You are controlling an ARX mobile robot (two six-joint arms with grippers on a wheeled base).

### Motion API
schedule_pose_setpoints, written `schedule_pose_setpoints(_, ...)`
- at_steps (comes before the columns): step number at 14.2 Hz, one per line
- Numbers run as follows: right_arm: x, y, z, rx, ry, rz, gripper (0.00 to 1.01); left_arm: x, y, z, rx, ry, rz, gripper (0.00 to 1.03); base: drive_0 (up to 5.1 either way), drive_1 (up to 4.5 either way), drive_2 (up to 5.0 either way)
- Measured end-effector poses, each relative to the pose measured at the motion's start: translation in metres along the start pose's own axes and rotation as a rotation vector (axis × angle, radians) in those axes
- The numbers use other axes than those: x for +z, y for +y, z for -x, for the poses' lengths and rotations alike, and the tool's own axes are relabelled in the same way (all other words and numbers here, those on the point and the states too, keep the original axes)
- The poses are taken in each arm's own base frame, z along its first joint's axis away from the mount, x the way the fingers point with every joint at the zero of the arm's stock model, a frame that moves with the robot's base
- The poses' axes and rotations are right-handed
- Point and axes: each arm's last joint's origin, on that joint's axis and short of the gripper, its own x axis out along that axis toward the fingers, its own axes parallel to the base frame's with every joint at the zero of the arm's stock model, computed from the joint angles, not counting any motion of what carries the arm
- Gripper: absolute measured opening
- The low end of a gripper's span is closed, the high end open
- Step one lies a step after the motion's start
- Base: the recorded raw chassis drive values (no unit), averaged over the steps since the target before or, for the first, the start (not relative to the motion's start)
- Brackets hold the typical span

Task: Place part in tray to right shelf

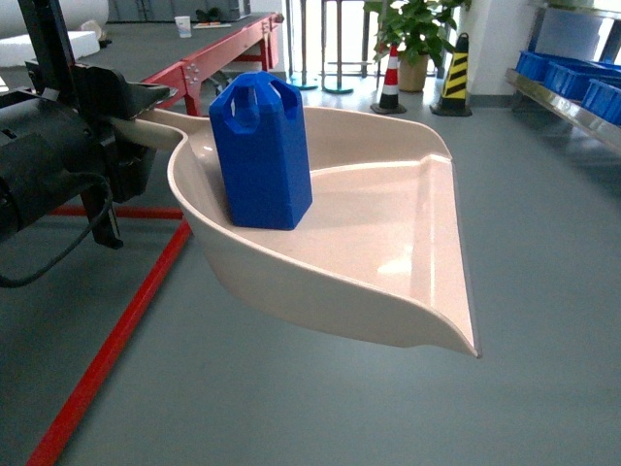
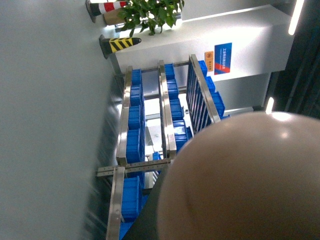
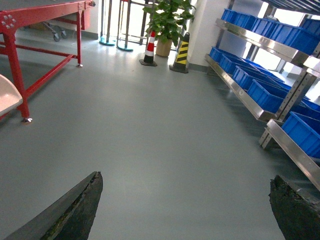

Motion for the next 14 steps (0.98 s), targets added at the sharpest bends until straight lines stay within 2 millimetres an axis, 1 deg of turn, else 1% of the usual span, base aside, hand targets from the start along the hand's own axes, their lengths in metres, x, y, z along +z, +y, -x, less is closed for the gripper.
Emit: schedule_pose_setpoints(14,0.0009,-0.0003,0.0005,-0.002,-0.008,-0.002,0.98,0.0001,-0.0004,0.0,-0.004,-0.001,0.0,0.12,0.0,4.25,-4.3)
